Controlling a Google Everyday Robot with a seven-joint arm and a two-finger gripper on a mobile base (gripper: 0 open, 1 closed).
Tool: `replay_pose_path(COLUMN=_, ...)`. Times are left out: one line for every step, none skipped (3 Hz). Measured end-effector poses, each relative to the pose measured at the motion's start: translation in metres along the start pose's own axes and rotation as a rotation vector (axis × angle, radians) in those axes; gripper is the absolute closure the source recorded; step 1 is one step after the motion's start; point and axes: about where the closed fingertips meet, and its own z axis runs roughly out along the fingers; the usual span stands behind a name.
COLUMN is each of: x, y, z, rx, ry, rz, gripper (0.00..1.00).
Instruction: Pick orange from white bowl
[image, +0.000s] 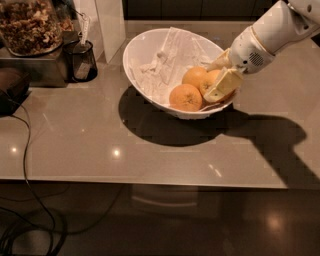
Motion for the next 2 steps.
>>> replay_pose_path(x=0.0, y=0.0, z=0.0, rx=0.0, ry=0.0, rz=0.0, gripper=0.89)
replay_pose_path(x=0.0, y=0.0, z=0.0, rx=0.0, ry=0.0, rz=0.0, gripper=1.0)
